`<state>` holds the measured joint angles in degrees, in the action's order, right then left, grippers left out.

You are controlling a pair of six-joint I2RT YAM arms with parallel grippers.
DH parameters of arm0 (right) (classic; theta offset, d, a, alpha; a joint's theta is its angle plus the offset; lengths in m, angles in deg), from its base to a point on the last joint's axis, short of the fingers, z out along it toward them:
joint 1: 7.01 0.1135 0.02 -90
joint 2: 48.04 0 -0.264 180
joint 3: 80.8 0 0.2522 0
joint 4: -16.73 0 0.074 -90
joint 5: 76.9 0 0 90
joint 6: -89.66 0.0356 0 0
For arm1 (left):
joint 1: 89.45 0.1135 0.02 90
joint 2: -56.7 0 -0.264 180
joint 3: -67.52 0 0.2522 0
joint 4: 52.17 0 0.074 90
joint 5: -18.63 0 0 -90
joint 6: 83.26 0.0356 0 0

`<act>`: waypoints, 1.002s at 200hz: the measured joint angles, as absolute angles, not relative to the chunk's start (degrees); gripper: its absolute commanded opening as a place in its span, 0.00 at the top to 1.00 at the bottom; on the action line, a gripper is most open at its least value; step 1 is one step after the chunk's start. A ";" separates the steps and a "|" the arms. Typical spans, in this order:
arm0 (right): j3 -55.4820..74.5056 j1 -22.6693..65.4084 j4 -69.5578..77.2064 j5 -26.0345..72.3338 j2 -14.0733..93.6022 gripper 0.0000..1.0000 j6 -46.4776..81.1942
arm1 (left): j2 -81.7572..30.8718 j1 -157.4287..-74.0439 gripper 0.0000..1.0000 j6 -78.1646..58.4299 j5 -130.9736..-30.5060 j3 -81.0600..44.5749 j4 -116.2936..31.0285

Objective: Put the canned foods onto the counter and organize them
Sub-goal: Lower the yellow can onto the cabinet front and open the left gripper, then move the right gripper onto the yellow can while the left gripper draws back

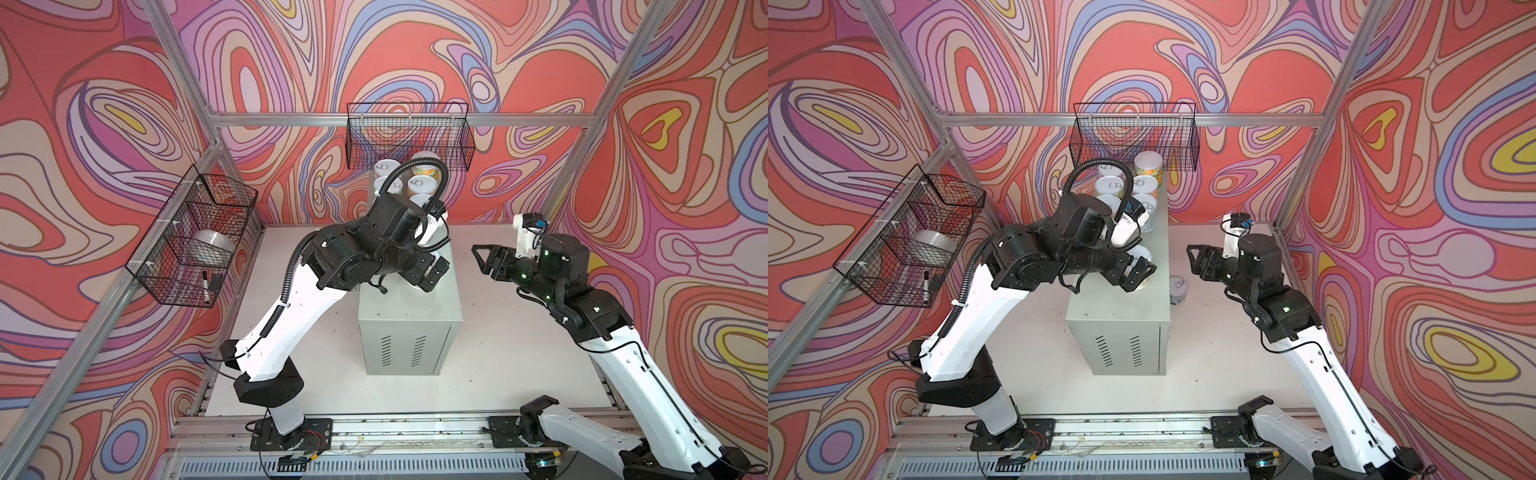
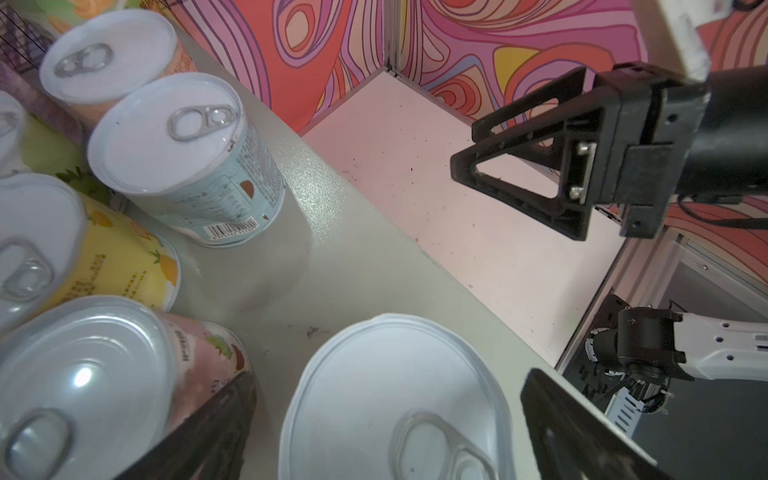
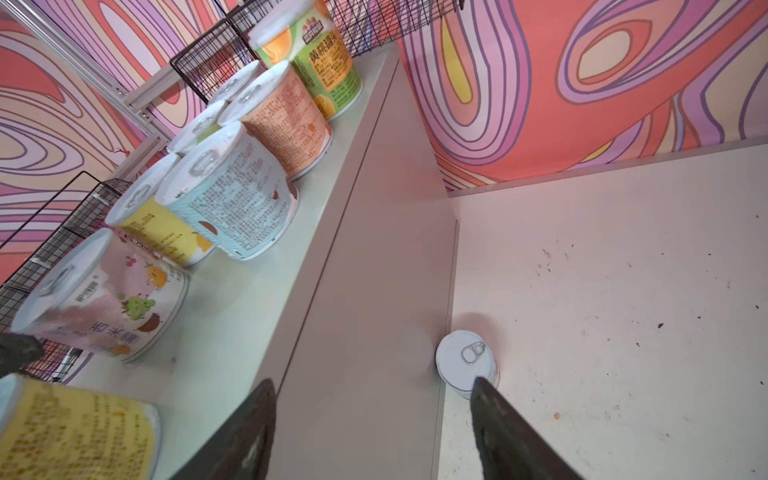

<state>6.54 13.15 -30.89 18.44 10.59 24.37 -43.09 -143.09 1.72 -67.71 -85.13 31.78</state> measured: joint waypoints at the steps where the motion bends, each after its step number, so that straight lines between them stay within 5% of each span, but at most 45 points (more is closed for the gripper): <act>1: 6.58 13.15 -30.89 18.51 10.59 0.23 24.35 | -43.09 -143.09 0.00 1.77 -67.66 -85.20 31.74; 52: 9.12 13.15 -29.89 23.97 9.59 0.17 22.58 | -38.37 -143.09 0.00 3.49 -63.34 -83.19 25.99; 130: 12.68 15.05 -29.43 31.97 6.29 0.17 17.94 | -9.60 -143.05 0.00 2.58 -53.74 -48.63 9.07; 200: 19.20 40.71 -33.45 11.99 12.30 0.18 11.04 | -2.15 -136.28 0.00 -3.02 -52.45 -41.42 9.01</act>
<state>19.20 40.71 -33.45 11.99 12.30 11.04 -2.15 -136.28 -3.02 -52.45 -41.42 9.01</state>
